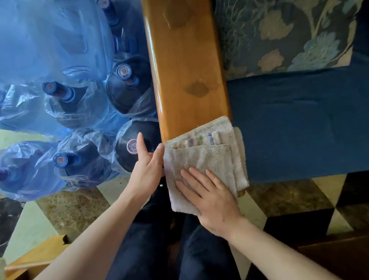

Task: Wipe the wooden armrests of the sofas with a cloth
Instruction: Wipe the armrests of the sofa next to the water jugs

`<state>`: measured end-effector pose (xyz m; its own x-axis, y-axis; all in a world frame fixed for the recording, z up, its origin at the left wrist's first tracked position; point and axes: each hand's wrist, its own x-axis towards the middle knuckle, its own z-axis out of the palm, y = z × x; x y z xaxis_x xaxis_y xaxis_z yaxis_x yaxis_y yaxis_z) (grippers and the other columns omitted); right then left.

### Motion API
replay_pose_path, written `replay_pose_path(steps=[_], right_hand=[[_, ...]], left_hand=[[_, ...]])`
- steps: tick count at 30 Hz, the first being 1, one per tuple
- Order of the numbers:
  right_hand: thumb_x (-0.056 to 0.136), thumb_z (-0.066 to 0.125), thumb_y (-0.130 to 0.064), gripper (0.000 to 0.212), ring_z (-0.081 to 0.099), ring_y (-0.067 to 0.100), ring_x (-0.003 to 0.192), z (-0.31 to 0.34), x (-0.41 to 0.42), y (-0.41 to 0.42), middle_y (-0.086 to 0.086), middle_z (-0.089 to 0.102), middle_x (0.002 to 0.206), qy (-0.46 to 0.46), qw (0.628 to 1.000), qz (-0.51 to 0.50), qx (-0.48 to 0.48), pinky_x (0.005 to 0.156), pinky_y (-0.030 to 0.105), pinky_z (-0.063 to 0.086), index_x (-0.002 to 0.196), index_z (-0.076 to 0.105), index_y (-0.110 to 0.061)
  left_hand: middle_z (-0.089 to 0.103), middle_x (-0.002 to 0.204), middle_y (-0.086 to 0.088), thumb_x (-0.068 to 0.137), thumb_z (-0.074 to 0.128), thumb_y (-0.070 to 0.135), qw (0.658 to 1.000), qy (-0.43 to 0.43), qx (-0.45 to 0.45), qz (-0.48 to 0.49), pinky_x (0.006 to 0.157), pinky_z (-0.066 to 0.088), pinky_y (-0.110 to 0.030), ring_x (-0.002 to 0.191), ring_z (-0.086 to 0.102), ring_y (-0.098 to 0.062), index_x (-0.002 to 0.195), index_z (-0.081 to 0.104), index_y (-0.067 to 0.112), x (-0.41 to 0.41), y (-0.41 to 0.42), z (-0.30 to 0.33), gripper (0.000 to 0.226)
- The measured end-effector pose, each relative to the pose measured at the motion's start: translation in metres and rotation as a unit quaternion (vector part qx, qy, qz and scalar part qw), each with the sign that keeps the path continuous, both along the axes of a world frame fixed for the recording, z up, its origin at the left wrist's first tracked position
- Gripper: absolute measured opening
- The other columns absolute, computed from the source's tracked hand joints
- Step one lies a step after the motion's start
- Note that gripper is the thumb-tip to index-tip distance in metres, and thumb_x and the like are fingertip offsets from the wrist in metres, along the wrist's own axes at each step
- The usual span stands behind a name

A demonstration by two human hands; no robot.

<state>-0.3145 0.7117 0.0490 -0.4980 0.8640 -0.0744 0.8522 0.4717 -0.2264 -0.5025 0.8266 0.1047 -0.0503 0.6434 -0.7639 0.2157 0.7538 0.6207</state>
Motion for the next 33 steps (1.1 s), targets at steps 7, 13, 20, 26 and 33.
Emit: replay_pose_path(steps=[7, 13, 20, 26, 33], right_hand=[[0.095, 0.046, -0.031, 0.067, 0.028, 0.019, 0.156, 0.010, -0.026, -0.024, -0.004, 0.026, 0.170, -0.012, 0.963, -0.267, -0.044, 0.129, 0.044, 0.015, 0.161, 0.033, -0.022], [0.094, 0.044, -0.041, 0.074, 0.019, 0.027, 0.159, 0.030, -0.114, 0.099, 0.007, 0.024, 0.171, 0.120, 0.708, -0.694, -0.054, 0.127, 0.054, 0.015, 0.161, 0.034, -0.012], [0.100, 0.054, -0.032, 0.074, 0.008, 0.025, 0.161, 0.019, -0.110, 0.215, 0.006, 0.013, 0.174, 0.131, 0.648, -0.749, -0.037, 0.127, 0.055, 0.010, 0.165, 0.022, -0.016], [0.098, 0.038, -0.040, 0.073, 0.012, 0.023, 0.161, 0.008, -0.103, 0.231, 0.007, 0.019, 0.173, 0.065, 0.838, -0.541, -0.017, 0.128, 0.053, 0.012, 0.164, 0.023, -0.015], [0.096, 0.049, -0.031, 0.078, 0.006, 0.015, 0.161, -0.001, -0.018, 0.142, -0.005, 0.010, 0.175, -0.029, 0.997, -0.063, -0.028, 0.130, 0.044, 0.002, 0.166, 0.016, -0.022]], left_hand=[[0.045, 0.136, 0.006, 0.098, 0.057, 0.024, 0.990, 0.113, 0.059, -0.055, 0.084, 0.058, -0.039, 0.080, 0.062, 0.007, 0.160, 0.008, 0.041, 0.007, 0.018, 0.001, 0.081], [0.058, 0.133, 0.025, 0.088, 0.046, 0.004, 0.983, 0.109, 0.076, -0.129, 0.096, 0.051, -0.025, 0.120, 0.055, -0.005, 0.146, 0.031, 0.065, 0.015, 0.059, 0.004, 0.086], [0.065, 0.103, 0.036, 0.075, 0.044, 0.004, 0.991, 0.062, 0.057, -0.106, 0.069, 0.059, -0.042, 0.087, 0.073, -0.013, 0.118, 0.046, 0.078, 0.007, 0.110, 0.003, 0.085], [0.063, 0.124, 0.022, 0.080, 0.052, 0.012, 0.999, 0.015, 0.032, -0.022, 0.085, 0.062, -0.047, 0.096, 0.074, -0.011, 0.153, 0.034, 0.047, -0.003, 0.123, -0.009, 0.083], [0.062, 0.137, 0.007, 0.083, 0.049, -0.006, 0.996, -0.014, 0.064, 0.064, 0.103, 0.054, -0.048, 0.123, 0.062, -0.012, 0.143, 0.053, 0.033, -0.008, 0.108, 0.000, 0.072]])
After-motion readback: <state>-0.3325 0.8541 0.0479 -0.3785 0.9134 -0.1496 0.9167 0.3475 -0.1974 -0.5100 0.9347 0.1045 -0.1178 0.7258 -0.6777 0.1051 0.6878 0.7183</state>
